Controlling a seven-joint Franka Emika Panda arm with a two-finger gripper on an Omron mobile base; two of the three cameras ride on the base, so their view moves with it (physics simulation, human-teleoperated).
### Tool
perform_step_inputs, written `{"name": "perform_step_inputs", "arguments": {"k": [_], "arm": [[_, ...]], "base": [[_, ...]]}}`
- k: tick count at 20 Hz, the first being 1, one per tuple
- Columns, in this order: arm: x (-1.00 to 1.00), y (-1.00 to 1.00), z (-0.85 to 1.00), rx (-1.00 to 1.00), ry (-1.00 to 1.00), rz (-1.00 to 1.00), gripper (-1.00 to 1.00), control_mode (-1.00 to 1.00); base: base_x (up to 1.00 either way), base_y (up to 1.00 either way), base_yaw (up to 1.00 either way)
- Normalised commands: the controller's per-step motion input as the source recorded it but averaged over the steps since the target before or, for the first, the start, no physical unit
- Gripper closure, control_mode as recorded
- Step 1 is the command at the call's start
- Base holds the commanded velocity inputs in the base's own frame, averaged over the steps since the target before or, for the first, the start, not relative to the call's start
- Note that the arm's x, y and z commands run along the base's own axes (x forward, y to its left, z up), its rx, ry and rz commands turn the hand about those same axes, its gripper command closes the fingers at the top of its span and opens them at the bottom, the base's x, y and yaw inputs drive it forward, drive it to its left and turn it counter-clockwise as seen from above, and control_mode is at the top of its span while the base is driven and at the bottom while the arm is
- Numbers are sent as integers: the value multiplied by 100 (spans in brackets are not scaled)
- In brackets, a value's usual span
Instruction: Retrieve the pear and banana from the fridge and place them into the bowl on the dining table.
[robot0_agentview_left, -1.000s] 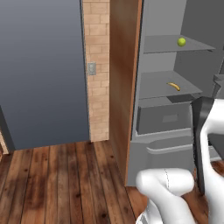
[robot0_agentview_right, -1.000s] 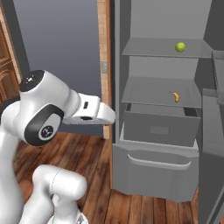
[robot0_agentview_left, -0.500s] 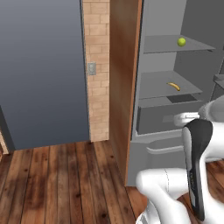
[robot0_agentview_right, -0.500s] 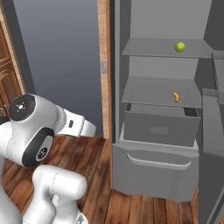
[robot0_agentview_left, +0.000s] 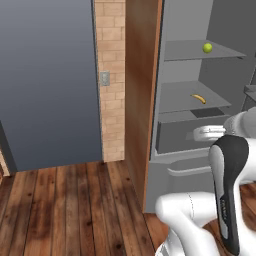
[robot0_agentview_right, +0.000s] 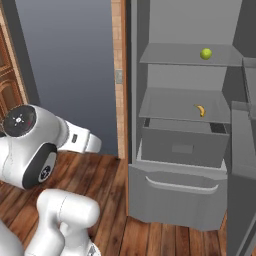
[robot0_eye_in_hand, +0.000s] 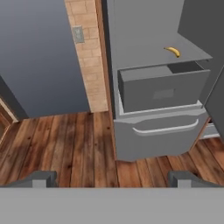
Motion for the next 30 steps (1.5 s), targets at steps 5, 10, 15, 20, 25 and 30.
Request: {"name": "perform_step_inputs", "arguments": {"k": [5, 10, 15, 20, 25, 30], "arm": [[0, 21, 0, 0, 0, 0, -100, -100], [0, 14, 0, 0, 0, 0, -100, -100], [0, 0, 0, 0, 0, 0, -100, -100], [0, 0, 0, 0, 0, 0, -100, -100], [0, 0, 0, 0, 0, 0, -100, 100], [0, 0, 0, 0, 0, 0, -100, 100]], "base": [[0, 0, 0], [0, 0, 0], [0, 0, 0], [0, 0, 0], [0, -11, -4], [0, -46, -5]]}}
